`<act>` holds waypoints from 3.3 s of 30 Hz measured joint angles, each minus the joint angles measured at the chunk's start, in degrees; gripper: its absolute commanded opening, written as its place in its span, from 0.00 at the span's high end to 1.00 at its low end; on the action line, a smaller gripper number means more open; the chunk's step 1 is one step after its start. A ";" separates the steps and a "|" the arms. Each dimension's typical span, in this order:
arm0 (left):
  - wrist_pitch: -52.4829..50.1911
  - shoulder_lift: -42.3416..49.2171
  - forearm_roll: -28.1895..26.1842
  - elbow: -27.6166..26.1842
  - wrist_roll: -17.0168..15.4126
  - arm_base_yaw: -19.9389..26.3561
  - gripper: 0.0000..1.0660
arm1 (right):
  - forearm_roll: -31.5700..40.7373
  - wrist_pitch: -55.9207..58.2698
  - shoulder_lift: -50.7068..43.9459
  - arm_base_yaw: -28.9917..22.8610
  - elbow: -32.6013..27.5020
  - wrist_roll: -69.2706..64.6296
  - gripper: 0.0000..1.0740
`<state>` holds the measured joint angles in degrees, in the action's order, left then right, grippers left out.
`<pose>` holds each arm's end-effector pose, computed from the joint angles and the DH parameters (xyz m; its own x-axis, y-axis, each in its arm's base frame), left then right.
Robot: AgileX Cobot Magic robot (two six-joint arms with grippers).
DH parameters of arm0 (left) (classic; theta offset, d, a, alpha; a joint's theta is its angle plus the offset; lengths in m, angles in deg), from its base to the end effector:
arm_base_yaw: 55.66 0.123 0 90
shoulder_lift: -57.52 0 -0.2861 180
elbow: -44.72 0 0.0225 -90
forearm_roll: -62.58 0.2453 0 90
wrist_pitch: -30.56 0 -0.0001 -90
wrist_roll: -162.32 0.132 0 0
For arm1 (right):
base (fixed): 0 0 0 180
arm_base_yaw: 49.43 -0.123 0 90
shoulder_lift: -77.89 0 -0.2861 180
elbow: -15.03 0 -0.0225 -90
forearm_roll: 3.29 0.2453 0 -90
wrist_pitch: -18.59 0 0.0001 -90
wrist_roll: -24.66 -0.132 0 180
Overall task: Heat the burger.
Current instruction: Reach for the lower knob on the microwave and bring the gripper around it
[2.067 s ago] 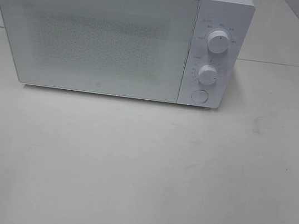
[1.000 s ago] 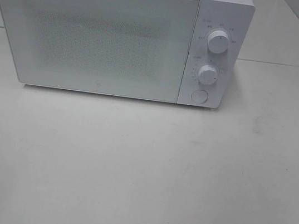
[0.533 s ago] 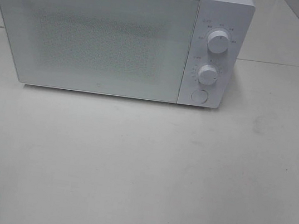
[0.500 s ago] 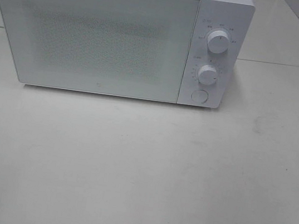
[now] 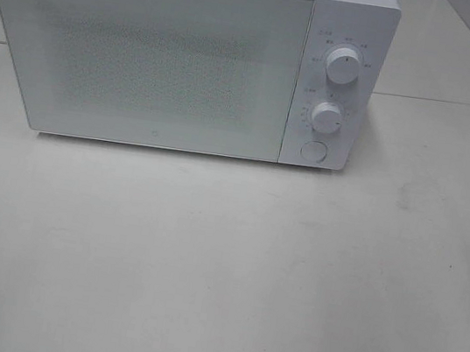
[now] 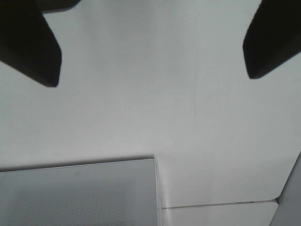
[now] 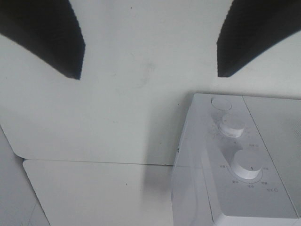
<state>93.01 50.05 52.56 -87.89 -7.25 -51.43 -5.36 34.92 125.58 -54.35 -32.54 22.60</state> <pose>0.0216 -0.0188 0.2606 -0.4432 0.0666 -0.8939 0.1093 0.9938 0.0199 0.1759 0.0138 0.2859 -0.3665 -0.0303 -0.9299 -0.0759 0.9971 -0.0025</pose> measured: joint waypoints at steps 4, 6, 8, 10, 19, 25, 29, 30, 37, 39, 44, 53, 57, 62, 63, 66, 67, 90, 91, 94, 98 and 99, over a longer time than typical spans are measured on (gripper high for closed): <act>0.00 0.00 0.00 0.00 0.00 0.00 0.08 | 0.00 -6.59 5.04 0.00 0.00 0.00 0.30; 0.00 0.00 0.00 0.00 0.00 0.00 0.08 | 0.00 -7.73 5.90 0.00 0.00 0.00 0.30; 0.00 0.00 0.00 0.00 0.00 0.00 0.08 | 0.00 -10.49 7.91 0.00 0.00 0.00 0.30; 0.00 0.00 0.00 0.00 0.00 0.00 0.08 | 0.00 -14.50 11.12 0.00 0.00 0.00 0.30; 0.00 0.00 0.00 0.00 0.00 0.00 0.08 | 0.00 -28.07 20.05 0.00 -0.23 0.00 0.30; 0.00 0.00 0.00 0.00 0.00 0.00 0.08 | 0.06 -42.40 24.24 0.00 -5.44 0.00 0.30; 0.00 0.00 0.00 0.00 0.00 0.00 0.08 | 1.55 -49.79 25.73 -0.63 -8.48 0.17 0.30; 0.00 0.00 0.00 0.00 0.00 0.00 0.08 | 3.55 -55.23 26.59 -2.12 -10.60 1.72 0.30; 0.00 0.00 0.00 0.00 0.00 0.00 0.08 | 15.93 -67.67 30.65 -10.77 -14.27 11.92 0.30; 0.00 0.00 0.00 0.00 0.00 0.00 0.08 | 22.46 -71.05 32.31 -14.50 -14.67 16.67 0.30; 0.00 0.00 0.00 0.00 0.00 0.00 0.08 | 29.05 -76.38 34.66 -19.31 -14.73 20.40 0.30; 0.00 0.00 0.00 0.00 0.00 0.00 0.08 | 36.33 -85.31 42.51 -29.91 -14.67 22.23 0.30; 0.00 0.00 0.00 0.00 0.00 0.00 0.08 | 41.83 -85.43 45.89 -34.49 -14.44 22.75 0.30; 0.00 0.00 0.00 0.00 0.00 0.00 0.08 | 45.49 -85.49 50.48 -37.30 -11.06 25.44 0.30; 0.00 0.00 0.00 0.00 0.00 0.00 0.08 | 45.49 -85.49 50.48 -37.30 -11.06 25.44 0.30; 0.00 0.00 0.00 0.00 0.00 0.00 0.08 | 46.98 -85.49 52.83 -37.93 -8.71 26.13 0.30; 0.00 0.00 0.00 0.00 0.00 0.00 0.08 | 48.59 -85.49 54.49 -38.27 -7.22 26.36 0.30; 0.00 0.00 0.00 0.00 0.00 0.00 0.08 | 54.14 -85.54 68.24 -39.19 7.62 25.32 0.27; 0.00 0.00 0.00 0.00 0.00 0.00 0.08 | 54.14 -85.54 68.24 -39.19 7.62 25.32 0.27; 0.00 0.00 0.00 0.00 0.00 0.00 0.08 | 54.14 -85.54 69.90 -39.19 9.17 25.32 0.28; 0.00 0.00 0.00 0.00 0.00 0.00 0.08 | 54.43 -85.54 72.31 -39.19 11.23 25.32 0.28; 0.00 0.00 0.00 0.00 0.00 0.00 0.08 | 54.43 -85.54 72.31 -39.19 11.23 25.32 0.28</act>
<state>93.01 50.05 52.56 -87.89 -7.25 -51.43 49.08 -50.62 197.89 -93.54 -21.31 47.92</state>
